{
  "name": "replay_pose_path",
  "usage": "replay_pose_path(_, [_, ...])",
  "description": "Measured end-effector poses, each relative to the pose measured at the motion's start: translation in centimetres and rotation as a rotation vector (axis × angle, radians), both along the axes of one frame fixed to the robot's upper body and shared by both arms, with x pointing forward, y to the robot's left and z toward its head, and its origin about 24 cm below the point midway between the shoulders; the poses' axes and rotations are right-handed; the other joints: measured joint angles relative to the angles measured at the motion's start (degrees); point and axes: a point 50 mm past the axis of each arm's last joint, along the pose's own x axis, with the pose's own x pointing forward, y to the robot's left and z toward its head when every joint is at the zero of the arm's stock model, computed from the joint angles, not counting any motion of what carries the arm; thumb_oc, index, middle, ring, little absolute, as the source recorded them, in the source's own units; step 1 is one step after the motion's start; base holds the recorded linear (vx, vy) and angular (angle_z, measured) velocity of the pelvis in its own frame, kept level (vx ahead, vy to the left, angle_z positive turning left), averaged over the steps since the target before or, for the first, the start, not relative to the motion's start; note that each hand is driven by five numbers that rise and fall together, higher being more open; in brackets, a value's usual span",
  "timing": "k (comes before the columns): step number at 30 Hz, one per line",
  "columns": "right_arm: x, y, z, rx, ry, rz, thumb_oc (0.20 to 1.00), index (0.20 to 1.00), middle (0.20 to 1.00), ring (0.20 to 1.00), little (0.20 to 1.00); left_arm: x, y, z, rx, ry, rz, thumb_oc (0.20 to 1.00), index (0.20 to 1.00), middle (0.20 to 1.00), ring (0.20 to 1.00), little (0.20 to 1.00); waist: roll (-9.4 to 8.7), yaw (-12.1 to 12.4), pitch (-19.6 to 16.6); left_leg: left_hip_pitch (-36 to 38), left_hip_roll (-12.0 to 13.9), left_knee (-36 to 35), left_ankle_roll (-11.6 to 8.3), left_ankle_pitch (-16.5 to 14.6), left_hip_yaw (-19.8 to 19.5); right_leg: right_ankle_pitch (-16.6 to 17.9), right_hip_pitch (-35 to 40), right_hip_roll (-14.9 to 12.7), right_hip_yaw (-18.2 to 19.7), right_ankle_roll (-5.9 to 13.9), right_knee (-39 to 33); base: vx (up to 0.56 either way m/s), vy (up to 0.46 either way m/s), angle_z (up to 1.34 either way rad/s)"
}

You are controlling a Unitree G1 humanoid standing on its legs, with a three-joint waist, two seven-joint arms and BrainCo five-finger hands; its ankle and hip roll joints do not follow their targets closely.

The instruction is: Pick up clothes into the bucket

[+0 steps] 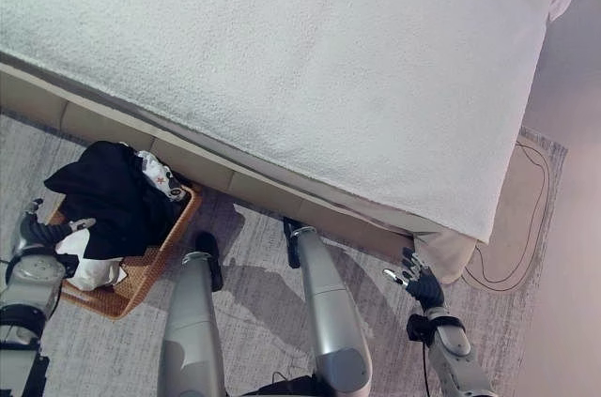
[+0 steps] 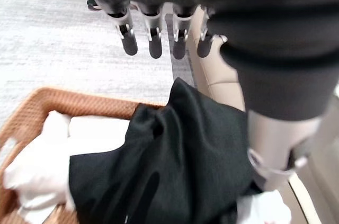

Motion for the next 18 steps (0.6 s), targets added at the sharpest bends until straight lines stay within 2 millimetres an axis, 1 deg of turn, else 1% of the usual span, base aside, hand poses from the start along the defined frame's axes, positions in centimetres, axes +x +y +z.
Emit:
replay_pose_path(1, [-0.1, -0.1, -0.1, -0.008, 0.009, 0.000, 1.000, 1.000, 1.000, 1.000, 1.000, 0.0, -0.6, -0.6, -0.020, 0.002, -0.011, 1.000, 1.000, 1.000, 1.000, 1.000, -0.03, 0.16, -0.02, 1.16, -0.15, -1.05, -0.30, 0.21, 0.24, 0.02, 0.93, -0.13, -0.11, -0.04, -0.61, 0.00, 0.000, 0.00])
replay_pose_path(2, [-0.1, -0.2, -0.5, -0.026, 0.032, 0.001, 1.000, 1.000, 1.000, 1.000, 1.000, 0.1, -1.9, -1.7, -0.067, 0.006, -0.041, 1.000, 1.000, 1.000, 1.000, 1.000, 0.23, 0.87, 0.15, 3.77, -0.30, -3.55, -0.21, 0.71, 0.64, 0.11, 3.04, -0.52, -0.02, 0.03, -2.09, 0.01, 0.008, 0.07])
replay_pose_path(3, [0.0, -0.2, -0.6, -0.035, 0.040, 0.002, 1.000, 1.000, 1.000, 1.000, 1.000, 0.1, -2.5, -2.4, -0.094, 0.011, -0.053, 1.000, 1.000, 1.000, 1.000, 1.000, 0.53, 1.11, 0.35, 5.20, -0.51, -4.64, -0.14, 1.18, 0.64, 0.11, 4.39, -0.77, -0.03, 0.04, -2.68, 0.03, 0.009, 0.13])
replay_pose_path(4, [0.1, -0.4, -0.8, -0.055, 0.058, -0.001, 1.000, 1.000, 1.000, 1.000, 1.000, -0.2, -3.7, -3.5, -0.154, 0.004, -0.075, 1.000, 1.000, 1.000, 1.000, 1.000, 1.01, 1.56, 0.66, 7.62, -0.80, -6.43, 0.03, 1.37, 0.65, 0.04, 6.63, -1.05, -0.21, -0.02, -3.87, 0.03, -0.006, 0.07])
replay_pose_path(5, [0.1, -0.5, -1.1, -0.067, 0.073, -0.006, 1.000, 1.000, 1.000, 1.000, 1.000, -0.3, -4.7, -4.2, -0.199, -0.009, -0.091, 1.000, 1.000, 1.000, 1.000, 1.000, 1.27, 2.14, 0.84, 9.49, -0.88, -7.97, -0.22, 1.59, 0.65, 0.05, 8.17, -1.10, -0.17, 0.01, -4.83, 0.05, -0.016, 0.14])
replay_pose_path(6, [0.0, -0.8, -1.4, -0.091, 0.103, -0.014, 1.000, 1.000, 1.000, 1.000, 1.000, -0.5, -6.7, -5.5, -0.296, -0.030, -0.119, 1.000, 1.000, 1.000, 1.000, 1.000, 2.52, 2.96, 1.18, 12.77, -0.92, -10.56, -0.23, 2.89, 0.59, 0.13, 11.36, -1.59, -0.54, 0.09, -6.53, 0.04, -0.017, 0.15])
replay_pose_path(7, [-0.1, -1.0, -1.7, -0.103, 0.120, -0.017, 1.000, 1.000, 1.000, 1.000, 1.000, -0.6, -7.7, -6.2, -0.346, -0.038, -0.129, 1.000, 1.000, 1.000, 1.000, 1.000, 3.10, 3.32, 1.22, 14.72, -1.19, -12.28, -0.27, 3.14, 0.62, 0.04, 13.13, -1.94, -0.73, 0.19, -7.51, 0.07, -0.030, 0.23])
replay_pose_path(8, [-0.1, -1.2, -2.0, -0.122, 0.149, -0.020, 1.000, 1.000, 1.000, 1.000, 1.000, -1.1, -9.2, -7.6, -0.434, -0.037, -0.138, 1.000, 1.000, 1.000, 1.000, 1.000, 3.85, 3.43, 1.42, 19.05, -1.68, -15.79, -0.47, 4.52, 0.67, 0.25, 16.76, -2.34, -0.74, 0.42, -9.48, 0.04, -0.026, 0.19])
replay_pose_path(9, [-0.1, -1.4, -2.0, -0.136, 0.150, -0.018, 1.000, 1.000, 1.000, 1.000, 1.000, -1.2, -10.0, -8.0, -0.480, -0.048, -0.143, 1.000, 1.000, 1.000, 1.000, 1.000, 4.73, 3.81, 1.34, 21.08, -1.76, -17.38, -0.17, 4.85, 0.58, 0.26, 18.76, -2.56, -1.09, 0.46, -10.55, 0.07, -0.039, 0.15])
replay_pose_path(10, [-0.1, -1.5, -2.0, -0.148, 0.153, -0.021, 1.000, 1.000, 1.000, 1.000, 1.000, -1.8, -10.6, -8.4, -0.533, -0.064, -0.139, 1.000, 1.000, 1.000, 1.000, 1.000, 5.32, 4.07, 1.33, 23.02, -1.85, -19.14, -0.67, 5.54, 0.50, 0.35, 20.47, -2.72, -1.74, 0.60, -11.65, 0.05, -0.030, 0.21])
replay_pose_path(11, [-0.3, -2.0, -2.0, -0.164, 0.157, -0.036, 1.000, 1.000, 1.000, 1.000, 1.000, -2.1, -11.6, -8.8, -0.617, -0.106, -0.152, 1.000, 1.000, 1.000, 1.000, 1.000, 7.13, 4.07, 0.43, 25.31, -1.91, -22.02, -0.54, 6.61, 0.06, 0.66, 22.82, -3.00, -2.22, 0.81, -13.68, 0.10, -0.050, 0.19])
replay_pose_path(13, [-0.8, -2.5, -2.4, -0.182, 0.192, -0.050, 1.000, 1.000, 1.000, 1.000, 1.000, -2.6, -12.4, -9.7, -0.696, -0.119, -0.130, 1.000, 1.000, 1.000, 1.000, 1.000, 8.85, 4.25, -0.92, 27.85, -1.99, -25.09, -0.56, 7.93, -0.06, 1.30, 24.90, -2.97, -2.52, 0.91, -15.67, 0.11, -0.042, 0.13])
replay_pose_path(14, [-1.1, -2.8, -2.8, -0.196, 0.220, -0.054, 1.000, 1.000, 1.000, 1.000, 1.000, -3.2, -13.1, -10.3, -0.736, -0.111, -0.123, 1.000, 1.000, 1.000, 1.000, 1.000, 10.26, 4.29, -2.01, 30.03, -1.89, -27.33, -0.75, 8.49, -0.21, 1.34, 26.82, -2.95, -3.08, 0.97, -17.18, 0.10, -0.029, 0.06])
replay_pose_path(15, [-1.4, -2.9, -3.1, -0.208, 0.246, -0.051, 1.000, 1.000, 1.000, 1.000, 1.000, -3.5, -13.5, -10.7, -0.751, -0.100, -0.126, 1.000, 1.000, 1.000, 1.000, 1.000, 10.94, 4.24, -2.88, 31.30, -1.80, -28.98, -0.79, 9.11, -0.21, 1.50, 27.87, -2.91, -3.38, 1.07, -18.16, 0.13, -0.047, 0.08])
replay_pose_path(16, [-2.2, -3.2, -3.7, -0.226, 0.295, -0.050, 1.000, 1.000, 1.000, 1.000, 1.000, -4.3, -14.1, -11.3, -0.768, -0.066, -0.140, 1.000, 1.000, 1.000, 1.000, 1.000, 12.06, 4.15, -5.75, 32.28, -1.76, -31.06, -0.63, 9.80, -0.48, 1.61, 28.59, -2.87, -3.79, 1.08, -19.37, 0.10, -0.035, 0.07])
replay_pose_path(18, [-3.3, -3.6, -4.5, -0.255, 0.358, -0.046, 1.000, 1.000, 1.000, 1.000, 1.000, -4.9, -14.8, -11.9, -0.779, -0.033, -0.156, 1.000, 1.000, 1.000, 1.000, 1.000, 13.32, 4.01, -8.12, 34.83, -1.52, -34.15, -0.94, 11.09, -0.83, 2.33, 30.99, -2.50, -4.36, 1.29, -21.80, 0.07, -0.048, 0.07])
